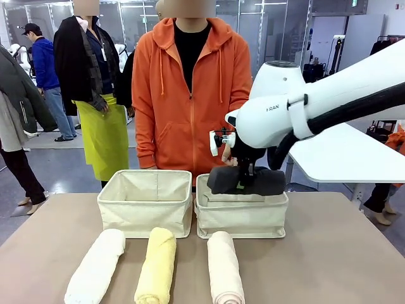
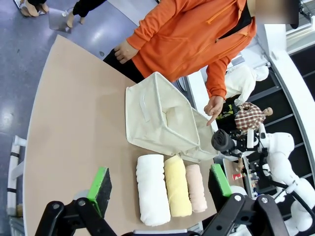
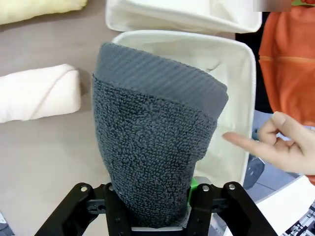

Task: Divide the towels into two baskets.
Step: Pick up one hotel-folded towel and place it in the Fabric basket indicated by the person.

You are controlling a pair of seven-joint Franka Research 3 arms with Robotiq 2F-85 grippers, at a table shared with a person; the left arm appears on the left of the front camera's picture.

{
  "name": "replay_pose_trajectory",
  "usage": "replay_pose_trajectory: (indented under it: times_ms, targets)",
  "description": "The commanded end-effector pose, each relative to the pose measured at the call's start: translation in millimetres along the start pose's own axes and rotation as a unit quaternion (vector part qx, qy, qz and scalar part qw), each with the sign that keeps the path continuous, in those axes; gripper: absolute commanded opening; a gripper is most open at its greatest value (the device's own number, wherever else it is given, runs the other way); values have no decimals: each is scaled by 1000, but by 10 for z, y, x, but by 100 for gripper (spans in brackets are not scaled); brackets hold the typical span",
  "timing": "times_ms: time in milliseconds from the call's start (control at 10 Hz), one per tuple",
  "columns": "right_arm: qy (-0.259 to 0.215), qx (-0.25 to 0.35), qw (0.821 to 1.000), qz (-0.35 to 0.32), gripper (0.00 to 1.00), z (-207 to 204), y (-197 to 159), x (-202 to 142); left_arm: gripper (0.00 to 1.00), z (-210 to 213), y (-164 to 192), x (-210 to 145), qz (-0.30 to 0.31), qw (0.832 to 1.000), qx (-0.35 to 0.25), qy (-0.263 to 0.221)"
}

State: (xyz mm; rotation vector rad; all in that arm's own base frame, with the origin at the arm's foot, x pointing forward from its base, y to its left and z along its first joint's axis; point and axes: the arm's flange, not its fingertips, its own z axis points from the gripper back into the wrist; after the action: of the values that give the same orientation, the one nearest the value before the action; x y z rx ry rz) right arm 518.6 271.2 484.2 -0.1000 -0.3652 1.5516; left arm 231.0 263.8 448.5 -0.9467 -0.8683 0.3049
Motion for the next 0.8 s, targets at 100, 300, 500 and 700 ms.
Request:
replay_pose_trajectory:
  times_ms: [100, 300, 500, 700]
  targets:
    - [-5, 5, 1000, 27, 36, -283, -310, 61, 100, 23, -3, 5, -1, 1000, -4, -4]
    - [9, 21, 999, 28, 36, -602, -426, 85, 100, 23, -3, 5, -1, 1000, -4, -4]
    - [22, 29, 999, 33, 44, -783, -456, 98, 100, 23, -3, 5, -1, 1000, -4, -4]
    - [19, 37, 999, 28, 66, -839, -488, 82, 100, 23, -3, 5, -1, 1000, -4, -4]
